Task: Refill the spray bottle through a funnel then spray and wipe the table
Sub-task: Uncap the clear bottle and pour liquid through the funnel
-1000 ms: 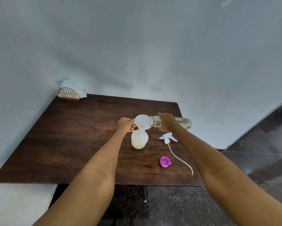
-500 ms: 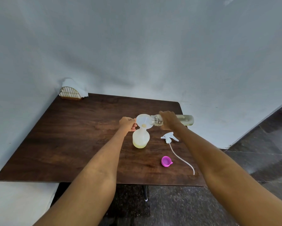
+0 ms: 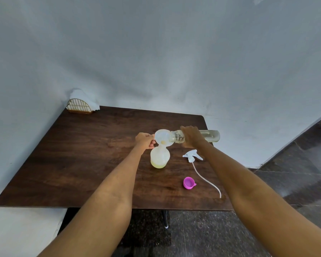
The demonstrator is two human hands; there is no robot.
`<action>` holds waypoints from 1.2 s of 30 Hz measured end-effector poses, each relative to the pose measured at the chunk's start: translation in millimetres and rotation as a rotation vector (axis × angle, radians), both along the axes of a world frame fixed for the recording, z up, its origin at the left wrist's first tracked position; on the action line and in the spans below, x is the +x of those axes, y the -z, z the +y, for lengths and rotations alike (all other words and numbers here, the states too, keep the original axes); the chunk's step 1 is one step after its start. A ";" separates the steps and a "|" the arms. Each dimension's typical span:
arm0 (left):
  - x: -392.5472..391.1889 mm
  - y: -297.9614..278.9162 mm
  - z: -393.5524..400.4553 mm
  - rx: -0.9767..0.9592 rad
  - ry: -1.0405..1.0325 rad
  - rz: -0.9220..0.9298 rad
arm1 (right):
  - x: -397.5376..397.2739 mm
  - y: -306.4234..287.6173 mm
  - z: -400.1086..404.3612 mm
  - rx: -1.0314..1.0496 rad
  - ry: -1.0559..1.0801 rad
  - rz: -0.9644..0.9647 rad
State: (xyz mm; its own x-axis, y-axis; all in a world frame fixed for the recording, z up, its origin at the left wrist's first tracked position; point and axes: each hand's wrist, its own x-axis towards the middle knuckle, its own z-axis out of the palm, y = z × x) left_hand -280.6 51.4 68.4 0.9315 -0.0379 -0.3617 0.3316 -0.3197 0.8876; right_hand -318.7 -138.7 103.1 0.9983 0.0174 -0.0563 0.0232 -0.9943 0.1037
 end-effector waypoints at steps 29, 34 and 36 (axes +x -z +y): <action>0.4 0.2 -0.3 0.008 0.003 -0.011 | -0.6 1.6 1.1 0.025 0.005 -0.023; -0.5 1.1 0.2 0.009 0.001 -0.013 | 0.1 2.4 -1.1 0.005 -0.001 -0.030; -0.6 1.8 0.6 0.012 0.004 -0.012 | 0.2 2.3 -1.2 -0.005 -0.005 -0.028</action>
State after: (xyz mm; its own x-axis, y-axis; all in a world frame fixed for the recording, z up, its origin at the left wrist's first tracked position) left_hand -281.2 51.9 66.7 0.9357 -0.0373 -0.3507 0.3195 -0.3318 0.8876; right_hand -318.5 -139.9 100.7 0.9993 0.0227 -0.0289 0.0257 -0.9936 0.1098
